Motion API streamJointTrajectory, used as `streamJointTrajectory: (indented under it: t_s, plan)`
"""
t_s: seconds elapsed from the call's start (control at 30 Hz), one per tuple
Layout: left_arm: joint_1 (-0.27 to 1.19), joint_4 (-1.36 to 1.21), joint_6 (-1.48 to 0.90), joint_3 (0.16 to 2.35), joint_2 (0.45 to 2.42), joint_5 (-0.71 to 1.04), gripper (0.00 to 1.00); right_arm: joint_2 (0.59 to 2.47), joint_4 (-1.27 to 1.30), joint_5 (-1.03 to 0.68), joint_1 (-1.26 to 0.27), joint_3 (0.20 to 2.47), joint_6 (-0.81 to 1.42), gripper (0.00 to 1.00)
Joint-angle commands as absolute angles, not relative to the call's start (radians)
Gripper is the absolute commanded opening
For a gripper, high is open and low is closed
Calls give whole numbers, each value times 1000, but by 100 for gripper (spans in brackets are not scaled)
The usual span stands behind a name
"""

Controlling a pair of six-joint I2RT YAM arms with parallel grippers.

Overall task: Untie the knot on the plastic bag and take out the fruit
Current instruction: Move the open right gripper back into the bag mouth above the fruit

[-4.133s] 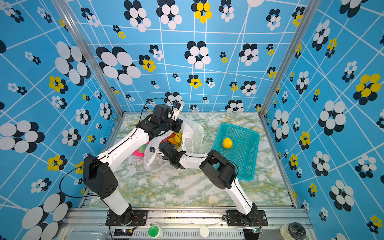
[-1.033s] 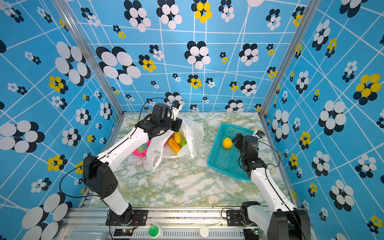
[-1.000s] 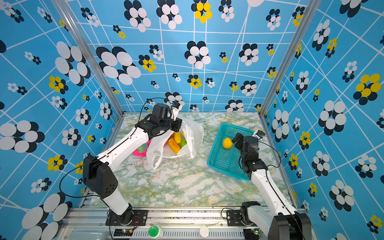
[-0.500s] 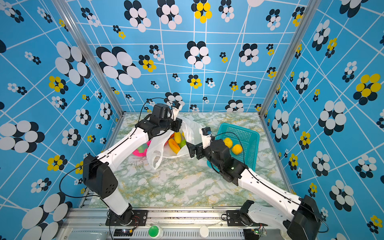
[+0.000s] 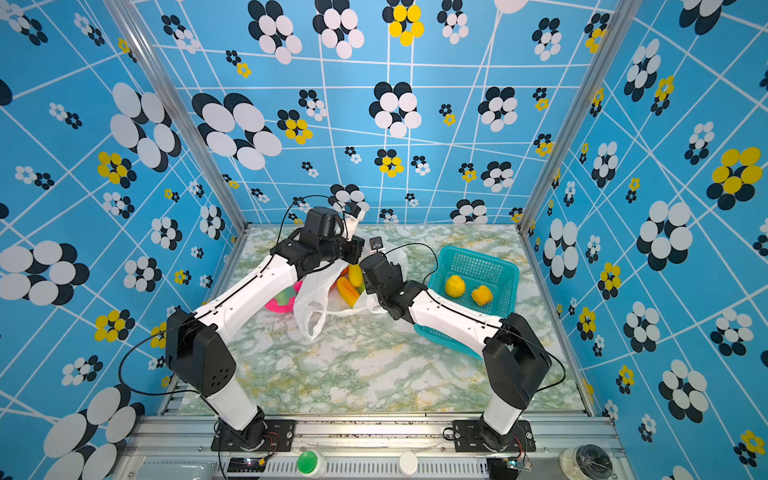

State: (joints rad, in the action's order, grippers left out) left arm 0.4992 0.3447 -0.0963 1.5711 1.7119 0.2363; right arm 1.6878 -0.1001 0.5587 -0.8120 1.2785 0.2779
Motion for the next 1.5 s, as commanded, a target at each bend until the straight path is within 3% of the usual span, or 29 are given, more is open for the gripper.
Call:
streamJointTrajectory:
  t_s: [0.0, 0.17, 0.37, 0.47, 0.5, 0.53, 0.6, 0.63, 0.97, 1.03, 1.1, 1.17, 1.3, 1.47]
  plan:
    - [502, 336, -92, 1580, 1703, 239, 6, 1644, -146, 658, -763, 1289, 346, 3]
    - [500, 349, -83, 1581, 1709, 198, 24, 1601, -150, 659, -701, 1241, 384, 0]
    - [491, 375, -75, 1587, 1718, 119, 65, 1555, -160, 724, -667, 1214, 385, 0]
    - [486, 380, -77, 1599, 1730, 129, 71, 1520, -147, 717, -661, 1190, 380, 0]
    - [486, 381, -76, 1603, 1734, 134, 66, 1510, -129, 699, -661, 1175, 375, 0]
    - [486, 380, -75, 1604, 1738, 140, 56, 1505, -121, 691, -661, 1169, 374, 0]
    - [485, 380, -75, 1607, 1743, 145, 10, 1502, -120, 683, -661, 1163, 373, 0]
    - [485, 383, -77, 1609, 1746, 141, 0, 1503, -116, 679, -661, 1162, 368, 0]
    - [484, 350, -78, 1583, 1718, 170, 0, 1463, -101, 689, -659, 1137, 334, 2]
    - [486, 347, -79, 1582, 1717, 191, 0, 1449, -103, 677, -659, 1135, 315, 20]
    - [486, 343, -81, 1580, 1717, 210, 0, 1418, -99, 629, -660, 1121, 285, 47]
    - [486, 348, -84, 1583, 1718, 214, 0, 1374, -92, 599, -665, 1097, 259, 63]
    - [486, 343, -90, 1579, 1714, 222, 0, 1228, -41, 561, -707, 1016, 176, 79]
    - [488, 343, -90, 1594, 1725, 243, 0, 1000, 6, 527, -787, 904, 75, 87]
